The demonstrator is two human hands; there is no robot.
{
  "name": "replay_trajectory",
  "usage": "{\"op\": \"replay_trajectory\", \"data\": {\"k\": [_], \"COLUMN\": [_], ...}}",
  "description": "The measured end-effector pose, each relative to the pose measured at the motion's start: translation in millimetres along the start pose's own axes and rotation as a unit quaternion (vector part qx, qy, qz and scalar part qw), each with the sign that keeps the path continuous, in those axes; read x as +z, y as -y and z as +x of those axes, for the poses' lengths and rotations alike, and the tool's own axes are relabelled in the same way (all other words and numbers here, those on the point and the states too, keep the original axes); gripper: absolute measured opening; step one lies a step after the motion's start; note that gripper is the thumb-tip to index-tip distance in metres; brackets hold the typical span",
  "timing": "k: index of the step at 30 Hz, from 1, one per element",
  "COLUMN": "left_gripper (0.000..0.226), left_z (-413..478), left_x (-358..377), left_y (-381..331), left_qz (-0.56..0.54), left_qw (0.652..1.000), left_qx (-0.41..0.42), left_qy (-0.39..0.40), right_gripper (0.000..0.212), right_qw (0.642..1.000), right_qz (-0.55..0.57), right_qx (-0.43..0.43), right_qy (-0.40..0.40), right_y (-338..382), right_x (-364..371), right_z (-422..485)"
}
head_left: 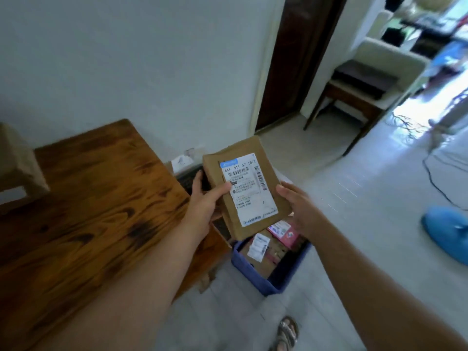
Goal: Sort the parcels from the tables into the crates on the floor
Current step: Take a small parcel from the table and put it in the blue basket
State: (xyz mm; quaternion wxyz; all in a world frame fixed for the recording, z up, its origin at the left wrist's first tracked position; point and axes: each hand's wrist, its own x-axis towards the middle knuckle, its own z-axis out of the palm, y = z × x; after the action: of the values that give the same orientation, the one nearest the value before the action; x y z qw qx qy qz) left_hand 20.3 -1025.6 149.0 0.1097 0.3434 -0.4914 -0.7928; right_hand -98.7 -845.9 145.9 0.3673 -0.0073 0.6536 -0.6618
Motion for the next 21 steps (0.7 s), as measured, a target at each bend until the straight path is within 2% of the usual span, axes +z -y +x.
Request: {"op": "replay_trajectory", "data": {"k": [1, 4, 5, 9, 13, 18, 21], "left_gripper": [0.085, 0.088, 0.089, 0.091, 0.058, 0.033, 0.030], "left_z": [5.2, 22.9, 30.3, 54.8, 77.9, 110.9, 147.2], "left_x": [15.6, 65.1, 83.2, 148.5, 179.3, 174.9, 153.8], "left_y": [5.0, 23.1, 32.7, 75.6, 119.9, 172.5, 218.1], "left_qz": [0.001, 0.015, 0.023, 0.029, 0.050, 0.137, 0.223], "left_qw": [1.000, 0.999, 0.999, 0.997, 0.996, 0.981, 0.962], "left_qx": [0.002, 0.008, 0.008, -0.041, -0.069, -0.098, -0.119], "left_qy": [0.006, 0.029, 0.038, 0.061, 0.001, -0.096, -0.107], "right_gripper": [0.040, 0.084, 0.085, 0.062, 0.055, 0.050, 0.055], "right_qw": [1.000, 0.997, 0.996, 0.991, 0.989, 0.979, 0.968], "right_qz": [0.008, 0.049, 0.067, 0.102, 0.058, 0.024, 0.014], "right_qx": [0.013, 0.049, 0.054, 0.062, 0.115, 0.192, 0.239], "right_qy": [-0.013, -0.040, -0.038, -0.056, -0.071, -0.065, -0.078], "right_y": [-2.1, -13.9, -16.7, -21.3, -31.0, -73.9, -121.1], "right_x": [-17.9, -68.9, -84.1, -141.0, -198.3, -240.2, -247.4], "right_z": [0.6, 10.9, 15.0, 38.0, 64.8, 105.7, 141.3]}}
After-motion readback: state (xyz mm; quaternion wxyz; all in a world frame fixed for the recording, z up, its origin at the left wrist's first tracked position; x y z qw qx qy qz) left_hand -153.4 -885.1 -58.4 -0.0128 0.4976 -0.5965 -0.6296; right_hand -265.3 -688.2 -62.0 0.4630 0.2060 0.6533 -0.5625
